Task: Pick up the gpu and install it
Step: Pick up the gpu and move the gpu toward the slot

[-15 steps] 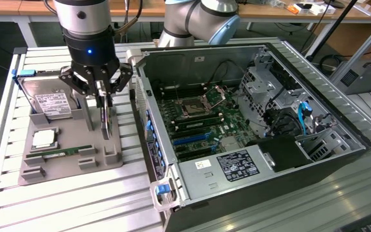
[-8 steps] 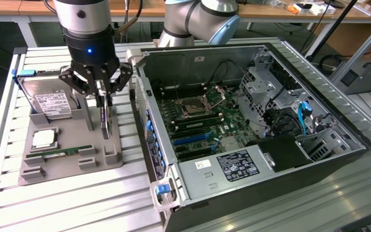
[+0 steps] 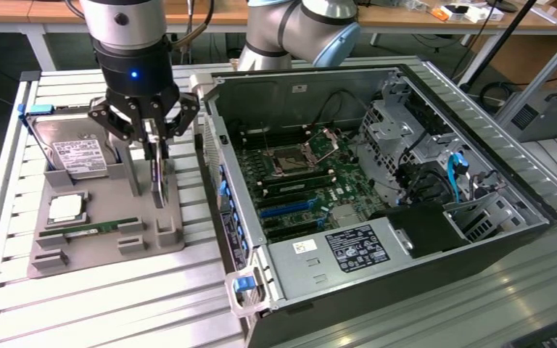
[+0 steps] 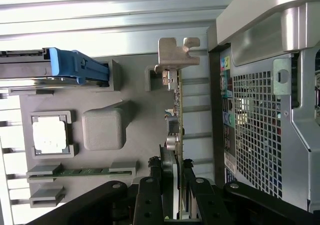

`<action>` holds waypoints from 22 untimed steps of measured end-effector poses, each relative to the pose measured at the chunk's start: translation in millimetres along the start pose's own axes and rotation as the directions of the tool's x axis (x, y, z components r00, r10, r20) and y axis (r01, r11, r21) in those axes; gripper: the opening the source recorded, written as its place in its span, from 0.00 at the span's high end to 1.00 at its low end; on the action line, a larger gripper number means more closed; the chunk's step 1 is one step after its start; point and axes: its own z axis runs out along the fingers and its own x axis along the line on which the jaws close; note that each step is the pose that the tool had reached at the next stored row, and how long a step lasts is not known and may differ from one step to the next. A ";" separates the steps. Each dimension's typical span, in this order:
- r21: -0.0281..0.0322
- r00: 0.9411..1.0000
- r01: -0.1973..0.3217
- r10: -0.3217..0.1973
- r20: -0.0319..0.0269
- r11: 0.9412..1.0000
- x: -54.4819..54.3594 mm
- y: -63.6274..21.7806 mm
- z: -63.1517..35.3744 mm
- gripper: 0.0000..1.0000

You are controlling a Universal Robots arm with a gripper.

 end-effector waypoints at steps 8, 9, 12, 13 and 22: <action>0.000 1.000 0.000 0.000 0.000 1.000 0.0 0.0 -1.4 0.73; 0.000 1.000 0.000 0.000 0.000 1.000 0.0 -0.1 -1.7 0.73; 0.000 1.000 0.000 0.000 0.000 1.000 0.0 -0.1 -2.2 0.73; 0.000 1.000 0.000 0.000 0.000 1.000 -0.1 -0.1 -2.4 0.73; 0.000 1.000 0.000 0.000 0.000 1.000 -0.1 -0.1 -3.9 0.73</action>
